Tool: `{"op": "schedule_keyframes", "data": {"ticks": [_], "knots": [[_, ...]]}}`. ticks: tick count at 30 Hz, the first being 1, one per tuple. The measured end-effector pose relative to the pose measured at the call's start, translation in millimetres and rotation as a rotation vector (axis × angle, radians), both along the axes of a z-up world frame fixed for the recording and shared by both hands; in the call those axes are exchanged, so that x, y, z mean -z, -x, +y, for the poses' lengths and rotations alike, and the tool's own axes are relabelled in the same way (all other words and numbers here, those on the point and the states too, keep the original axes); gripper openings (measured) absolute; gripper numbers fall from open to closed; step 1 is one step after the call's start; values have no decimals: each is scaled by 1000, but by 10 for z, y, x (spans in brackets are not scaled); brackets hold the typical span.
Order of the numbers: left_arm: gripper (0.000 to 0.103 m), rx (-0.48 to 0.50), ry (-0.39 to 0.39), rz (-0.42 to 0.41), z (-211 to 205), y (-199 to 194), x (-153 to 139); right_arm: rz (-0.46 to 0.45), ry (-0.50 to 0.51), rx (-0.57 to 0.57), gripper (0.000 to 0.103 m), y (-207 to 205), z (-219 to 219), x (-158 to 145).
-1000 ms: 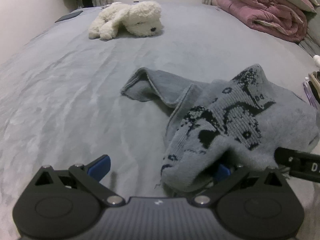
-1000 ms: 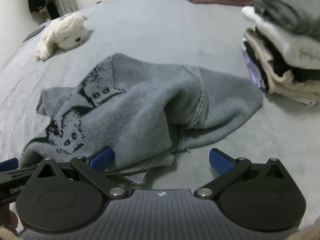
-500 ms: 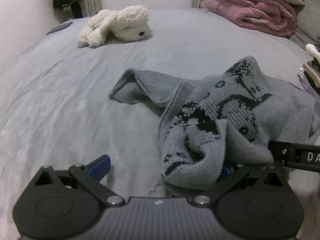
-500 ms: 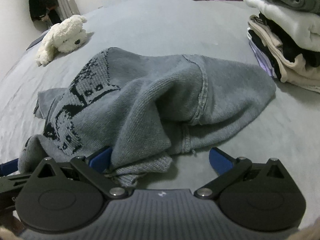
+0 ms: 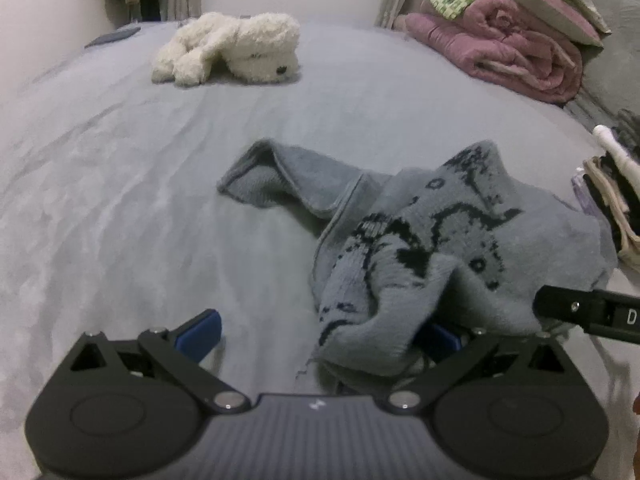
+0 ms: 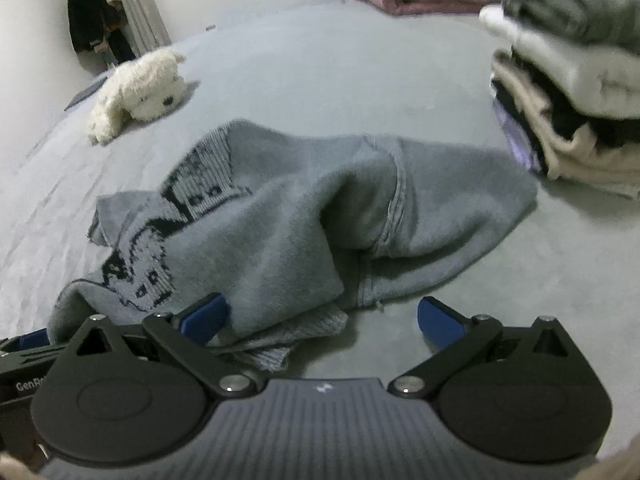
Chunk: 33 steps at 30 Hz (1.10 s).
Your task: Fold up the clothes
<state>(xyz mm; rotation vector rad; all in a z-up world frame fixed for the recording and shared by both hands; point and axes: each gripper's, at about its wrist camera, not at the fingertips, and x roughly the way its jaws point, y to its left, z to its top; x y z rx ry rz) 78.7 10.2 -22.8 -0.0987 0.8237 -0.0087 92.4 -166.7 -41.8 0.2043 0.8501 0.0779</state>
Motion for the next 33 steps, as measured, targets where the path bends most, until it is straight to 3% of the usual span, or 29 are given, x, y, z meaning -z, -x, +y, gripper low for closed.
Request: {"op": "schedule_keyframes", "data": {"ticks": [2,6,9,10,20,24,29,31,33], "knots": [[102,4,6,-20,-5,24,-32,-35,-1,0,92,51,9,-71],[91,8,29,-27,0,46,-55,-58,-29,8,61,89,21,-138],[87,13,54,-28,14,69,-64,-44,-79,5,31,64,15,-127],[85,14,60,-30,20,78,-67,-38,-90,3,11,56,17,-127],[72,43,70,-43,103,177,-113,-37,-129,-42,10,164,19,-280],[62,42,106,-34,185,176,-101,-31,-151,-57,10,212,-6,-332],[39,55,183,-29,241,195,-103,-30,-173,-87,10,291,-5,-418],[23,59,198,-35,243,217,-112,-30,-176,-105,10,332,7,-452],[14,55,203,-47,247,241,-135,-35,-170,-121,10,382,22,-484]]}}
